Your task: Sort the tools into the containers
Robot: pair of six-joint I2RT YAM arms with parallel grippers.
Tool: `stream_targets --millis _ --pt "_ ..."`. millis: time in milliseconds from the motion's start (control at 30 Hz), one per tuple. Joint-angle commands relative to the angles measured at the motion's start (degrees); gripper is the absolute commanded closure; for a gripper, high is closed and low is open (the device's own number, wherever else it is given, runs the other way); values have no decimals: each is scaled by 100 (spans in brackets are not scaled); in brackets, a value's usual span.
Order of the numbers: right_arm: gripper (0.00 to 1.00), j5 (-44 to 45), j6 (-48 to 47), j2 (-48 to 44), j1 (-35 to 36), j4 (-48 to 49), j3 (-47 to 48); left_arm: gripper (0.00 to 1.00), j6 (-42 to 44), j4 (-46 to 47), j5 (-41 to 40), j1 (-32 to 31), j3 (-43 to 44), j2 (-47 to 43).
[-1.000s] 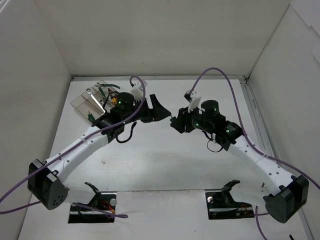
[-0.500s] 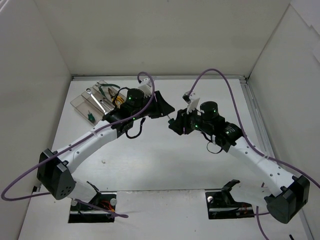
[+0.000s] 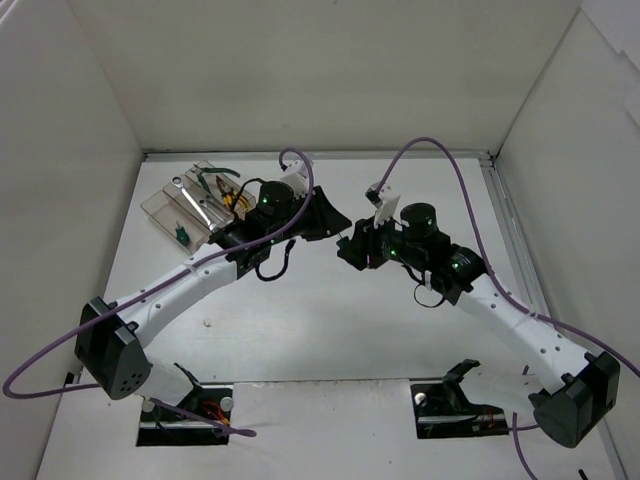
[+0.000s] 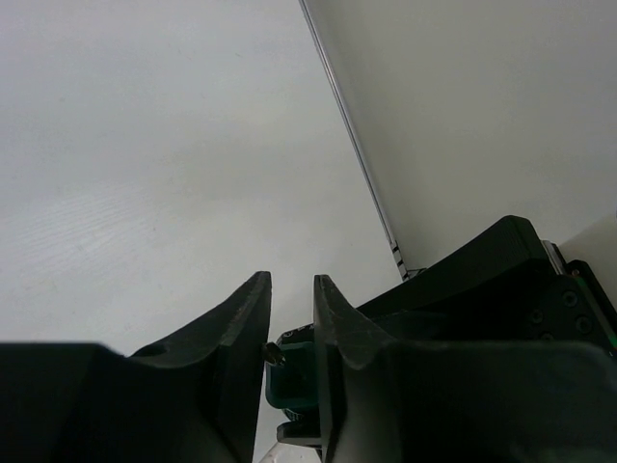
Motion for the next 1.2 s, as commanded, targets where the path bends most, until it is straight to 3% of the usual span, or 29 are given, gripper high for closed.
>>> stream_targets --millis 0,200,300,367,400,533,600,833,1167 --pt "100 46 78 -132 66 544 103 80 -80 452 -80 -80 0 -148" --pt "100 133 113 -150 31 571 68 100 -212 470 -54 -133 61 -43" --pt "96 247 174 -185 40 571 59 100 -239 470 -54 -186 44 1" --pt "79 309 218 -203 66 562 50 100 -291 488 -89 -186 0 -8" --pt "63 362 219 -229 40 562 33 100 -300 488 -133 -186 -9 -34" --pt "31 467 245 -308 40 553 -72 100 -204 444 -239 -125 -44 -201" --pt "22 520 245 -334 40 562 -143 100 -186 409 -204 -45 -70 -228" --pt "14 810 148 -554 31 501 -363 100 68 23 -169 692 -141 -482" --pt "13 1293 201 -1142 40 70 -907 100 1466 -1260 -905 3205 131 -378"
